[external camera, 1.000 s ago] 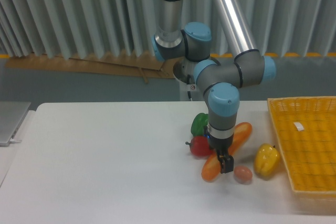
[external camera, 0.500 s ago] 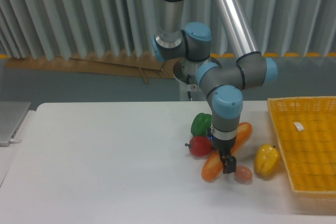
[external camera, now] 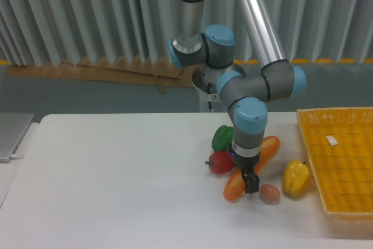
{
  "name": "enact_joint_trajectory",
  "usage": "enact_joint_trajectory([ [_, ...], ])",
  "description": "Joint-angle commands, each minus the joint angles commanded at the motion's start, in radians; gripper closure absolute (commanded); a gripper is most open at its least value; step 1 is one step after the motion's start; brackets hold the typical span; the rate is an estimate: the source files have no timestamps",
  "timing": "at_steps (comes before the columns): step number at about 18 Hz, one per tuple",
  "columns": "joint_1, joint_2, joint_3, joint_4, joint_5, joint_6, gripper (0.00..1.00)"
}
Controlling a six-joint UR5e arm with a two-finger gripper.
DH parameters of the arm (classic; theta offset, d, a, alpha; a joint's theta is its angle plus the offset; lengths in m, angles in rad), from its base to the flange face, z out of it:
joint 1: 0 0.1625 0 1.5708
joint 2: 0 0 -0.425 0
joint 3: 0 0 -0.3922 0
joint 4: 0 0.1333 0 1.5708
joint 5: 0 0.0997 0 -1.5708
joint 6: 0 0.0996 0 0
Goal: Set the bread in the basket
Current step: 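Lower the gripper onto the bread loaf's end and close on it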
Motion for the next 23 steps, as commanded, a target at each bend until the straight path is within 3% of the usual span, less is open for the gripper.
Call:
enact_joint_trajectory([
  [1,0.000,0.002,0.000,0.000,0.000,0.000,0.00],
  [6,-0.005,0.003,0.000,0.011,0.000,0.012,0.24],
  [7,-0.005,0.002,-0.002,0.015,0.000,0.012,0.39],
  [8,-0.005,0.002,-0.002,0.014,0.000,0.012,0.44],
  [23,-0.008,-0.006,-0.006,0.028,-0.002,0.017,0.61],
])
